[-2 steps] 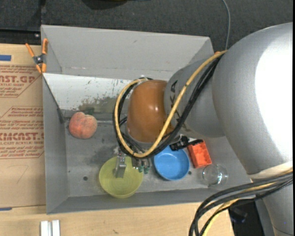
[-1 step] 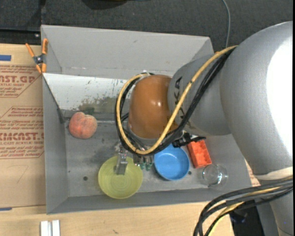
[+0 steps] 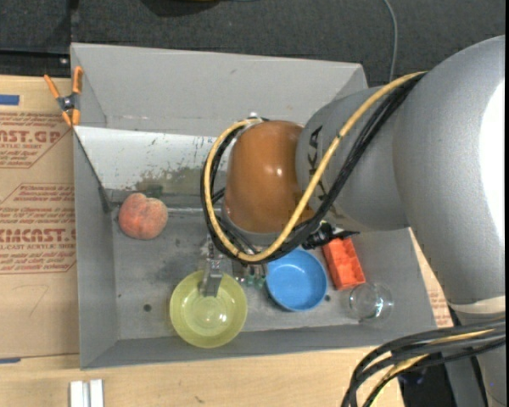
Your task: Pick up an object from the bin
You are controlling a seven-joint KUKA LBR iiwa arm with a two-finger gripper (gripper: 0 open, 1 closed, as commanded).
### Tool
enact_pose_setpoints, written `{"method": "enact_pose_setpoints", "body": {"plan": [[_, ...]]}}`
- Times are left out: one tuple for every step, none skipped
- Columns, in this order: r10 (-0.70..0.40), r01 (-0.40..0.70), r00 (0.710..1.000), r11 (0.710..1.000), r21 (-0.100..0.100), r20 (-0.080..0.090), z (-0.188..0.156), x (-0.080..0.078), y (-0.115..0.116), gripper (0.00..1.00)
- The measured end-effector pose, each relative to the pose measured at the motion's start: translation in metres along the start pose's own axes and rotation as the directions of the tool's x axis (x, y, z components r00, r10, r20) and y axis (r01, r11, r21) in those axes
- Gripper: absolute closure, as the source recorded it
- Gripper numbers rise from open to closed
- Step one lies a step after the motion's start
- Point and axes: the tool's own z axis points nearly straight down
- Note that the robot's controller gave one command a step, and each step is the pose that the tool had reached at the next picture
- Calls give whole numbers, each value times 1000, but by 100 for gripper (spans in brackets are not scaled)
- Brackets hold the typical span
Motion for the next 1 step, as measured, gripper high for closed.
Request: {"method": "enact_pose_setpoints", "body": {"plan": [[0,0,1000,1000,0,0,-10,0,0,100]]}}
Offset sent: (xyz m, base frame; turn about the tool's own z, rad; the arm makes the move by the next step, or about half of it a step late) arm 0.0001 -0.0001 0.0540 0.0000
